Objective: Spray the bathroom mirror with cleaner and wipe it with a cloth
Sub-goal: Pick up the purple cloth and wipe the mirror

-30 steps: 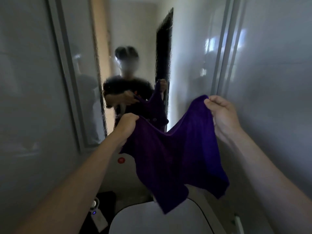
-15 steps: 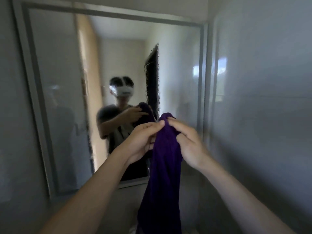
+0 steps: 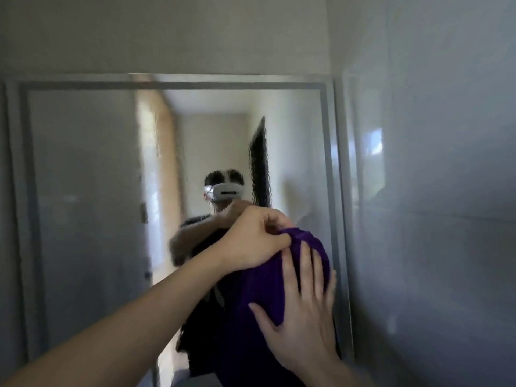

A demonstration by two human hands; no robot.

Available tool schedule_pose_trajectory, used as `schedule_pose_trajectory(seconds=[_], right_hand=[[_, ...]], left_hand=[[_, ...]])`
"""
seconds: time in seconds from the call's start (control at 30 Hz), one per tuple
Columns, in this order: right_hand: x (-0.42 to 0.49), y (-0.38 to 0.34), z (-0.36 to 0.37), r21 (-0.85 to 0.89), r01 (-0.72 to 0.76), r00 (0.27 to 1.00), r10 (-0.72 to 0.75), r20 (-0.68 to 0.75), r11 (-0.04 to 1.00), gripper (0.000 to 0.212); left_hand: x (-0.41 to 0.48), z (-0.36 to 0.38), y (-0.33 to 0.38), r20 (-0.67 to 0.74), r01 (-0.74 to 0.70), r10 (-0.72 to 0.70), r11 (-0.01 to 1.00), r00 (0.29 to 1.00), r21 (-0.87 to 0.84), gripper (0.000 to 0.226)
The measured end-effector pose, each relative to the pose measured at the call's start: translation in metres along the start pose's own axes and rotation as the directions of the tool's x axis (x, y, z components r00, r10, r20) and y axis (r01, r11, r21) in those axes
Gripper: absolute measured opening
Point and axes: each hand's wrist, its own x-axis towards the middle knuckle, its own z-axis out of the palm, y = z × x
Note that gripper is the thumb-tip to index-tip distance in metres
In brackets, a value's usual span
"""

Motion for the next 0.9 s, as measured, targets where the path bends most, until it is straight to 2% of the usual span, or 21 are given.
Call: schedule_pose_trajectory(seconds=[0.07, 0.17, 0.27, 0.33, 0.37, 0.43, 0.5, 0.57, 0.6, 0.67, 0.77, 0.83, 0.9], right_hand=[[0.025, 0.007, 0.008, 0.004, -0.016, 0.996, 0.016, -0.089, 1.0, 0.104], [0.071, 0.018, 0.007, 0.091, 0.013, 0.987, 0.001, -0.162, 0.996, 0.107], [0.11, 0.025, 0.0, 0.134, 0.061, 0.97, -0.027, -0.241, 0.989, 0.109], [0.131, 0.031, -0.005, 0.091, 0.101, 0.955, -0.07, -0.289, 0.991, 0.105], [0.141, 0.036, -0.009, 0.06, 0.111, 0.949, -0.087, -0.303, 0.992, 0.101], [0.158, 0.044, -0.016, -0.009, 0.104, 0.951, -0.102, -0.292, 0.995, 0.094], [0.176, 0.054, -0.023, -0.082, 0.091, 0.956, -0.11, -0.273, 0.992, 0.086], [0.195, 0.063, -0.029, -0.154, 0.088, 0.95, -0.129, -0.284, 0.984, 0.08], [0.207, 0.067, -0.031, -0.185, 0.083, 0.948, -0.135, -0.289, 0.979, 0.078], [0.233, 0.074, -0.038, -0.235, 0.067, 0.945, -0.137, -0.296, 0.97, 0.076], [0.271, 0.078, -0.046, -0.268, 0.042, 0.957, -0.116, -0.266, 0.963, 0.076], [0.285, 0.082, -0.039, -0.273, 0.041, 0.974, -0.099, -0.202, 0.961, 0.072], [0.287, 0.087, -0.023, -0.28, 0.05, 0.986, -0.092, -0.139, 0.959, 0.073]], left_hand=[[0.019, 0.002, 0.006, -0.038, -0.063, 0.068, 0.992, 0.997, 0.105, 0.017], [0.043, -0.004, 0.018, -0.128, -0.109, 0.129, 0.982, 0.983, 0.155, 0.02], [0.056, -0.015, 0.029, -0.101, -0.103, 0.105, 0.994, 0.989, 0.029, 0.026], [0.064, -0.025, 0.025, -0.07, -0.053, 0.052, 0.998, 0.996, -0.024, 0.04], [0.069, -0.031, 0.019, -0.066, -0.041, 0.043, 0.999, 0.997, 0.023, 0.051], [0.077, -0.042, 0.006, -0.04, -0.06, 0.071, 0.971, 0.997, 0.23, 0.061], [0.088, -0.055, -0.001, 0.026, -0.097, 0.099, 0.839, 0.995, 0.535, 0.066], [0.103, -0.07, 0.003, 0.048, -0.079, 0.067, 0.612, 0.997, 0.787, 0.079], [0.113, -0.078, 0.009, 0.041, -0.067, 0.061, 0.513, 0.997, 0.856, 0.087], [0.138, -0.091, 0.025, 0.015, -0.039, 0.068, 0.368, 0.998, 0.929, 0.104], [0.174, -0.105, 0.038, -0.025, 0.017, 0.036, 0.227, 0.999, 0.974, 0.132], [0.186, -0.11, 0.034, -0.042, 0.046, -0.025, 0.175, 0.999, 0.983, 0.141], [0.19, -0.111, 0.021, -0.051, 0.06, -0.061, 0.165, 0.997, 0.984, 0.14]])
